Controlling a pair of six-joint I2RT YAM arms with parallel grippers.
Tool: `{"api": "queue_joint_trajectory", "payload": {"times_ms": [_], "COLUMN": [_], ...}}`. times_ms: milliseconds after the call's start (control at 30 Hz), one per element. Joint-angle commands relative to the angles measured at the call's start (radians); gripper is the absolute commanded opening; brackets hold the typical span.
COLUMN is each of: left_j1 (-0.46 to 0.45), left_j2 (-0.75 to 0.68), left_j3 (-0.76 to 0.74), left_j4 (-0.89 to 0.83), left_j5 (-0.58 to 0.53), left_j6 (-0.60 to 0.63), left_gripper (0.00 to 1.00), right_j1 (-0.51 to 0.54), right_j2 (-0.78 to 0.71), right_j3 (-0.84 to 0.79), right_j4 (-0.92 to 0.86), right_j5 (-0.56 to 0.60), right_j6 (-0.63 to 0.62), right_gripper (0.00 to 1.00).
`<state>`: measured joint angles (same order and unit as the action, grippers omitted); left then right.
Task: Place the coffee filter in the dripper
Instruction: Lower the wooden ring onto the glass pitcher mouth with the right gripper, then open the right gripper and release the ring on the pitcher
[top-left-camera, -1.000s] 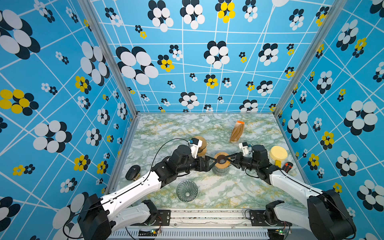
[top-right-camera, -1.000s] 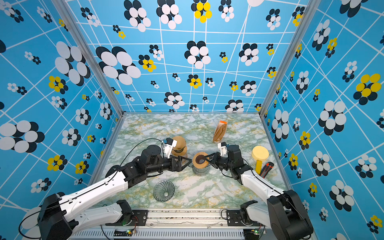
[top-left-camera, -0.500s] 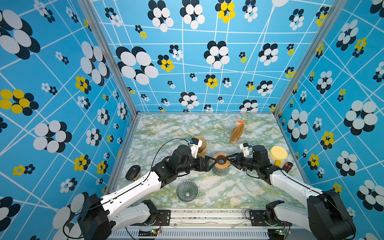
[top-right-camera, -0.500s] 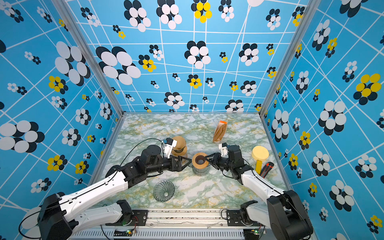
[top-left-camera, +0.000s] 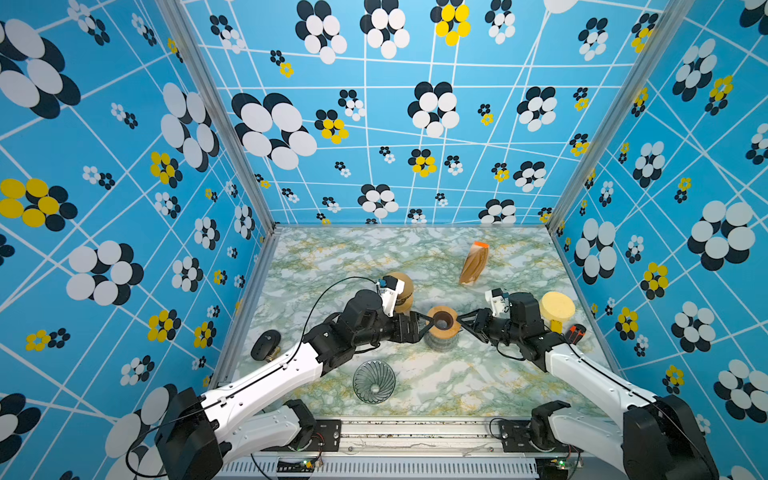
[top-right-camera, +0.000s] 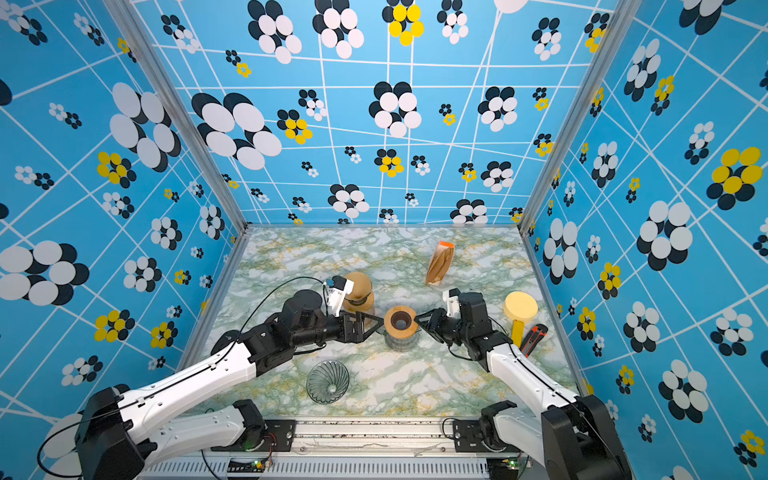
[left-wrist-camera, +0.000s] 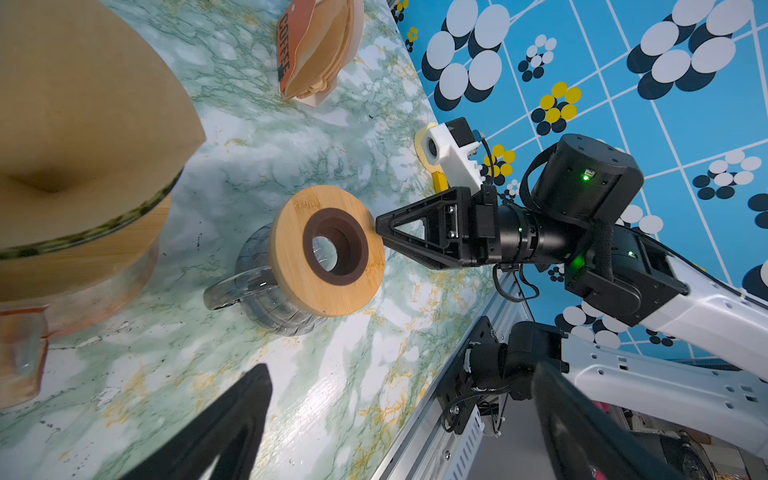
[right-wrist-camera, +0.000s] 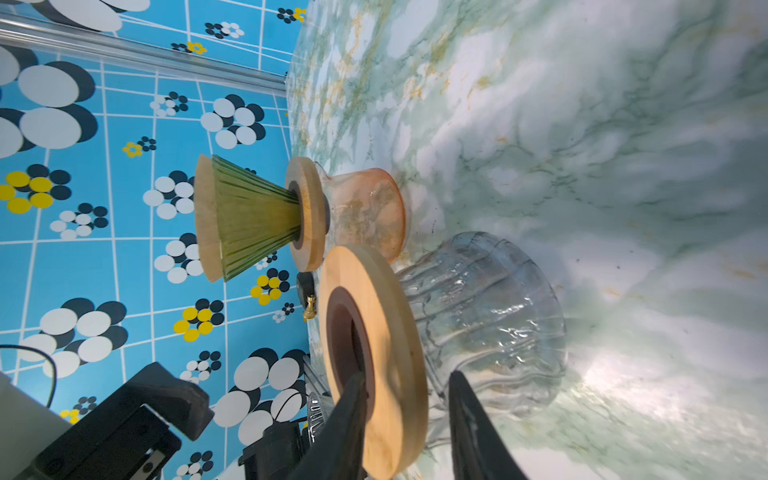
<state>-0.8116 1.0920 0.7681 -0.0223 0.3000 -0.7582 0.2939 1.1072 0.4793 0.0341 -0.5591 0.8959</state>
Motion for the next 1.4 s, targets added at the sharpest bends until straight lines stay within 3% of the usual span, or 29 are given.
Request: {"api": "queue_joint_trajectory", "payload": {"times_ms": [0,267,533,1133,1367], "left_j1": [0.007,0.007,0.006,0.008,0.007], "left_j2": [0.0,0.002,0.017,0.018,0.022], "left_j3": [0.005,0.007,0.013,0.022,0.024], "left_j4": [0.017,0.03,0.035,0.025,0.024], "left_j5": [0.018,0.021,0.027,0.028,0.028], "left_j6": [0.003,0.0,0.002,0.009,0.01], "left_gripper": [0.99,0.99,0.99,0.99,0.99], "right_j1": [-0.006,0.001,0.076,0.148,0.151], "right_j2": [-0.04,-0.042,0.029,0.16,0.164], "right_j3": [0.06,0.143,0.227,0.294,0.29], "right_j4": [-0.136,-0.282,-0.375,-0.383,-0.386], "right_j5": [0.065,0.111,0.206,0.263,0.269], "right_j6": [-0.082,-0.183,-0.267,-0.292,-0.291], "right_gripper": [0.36,0.52,0.63,0.64,0.56]}}
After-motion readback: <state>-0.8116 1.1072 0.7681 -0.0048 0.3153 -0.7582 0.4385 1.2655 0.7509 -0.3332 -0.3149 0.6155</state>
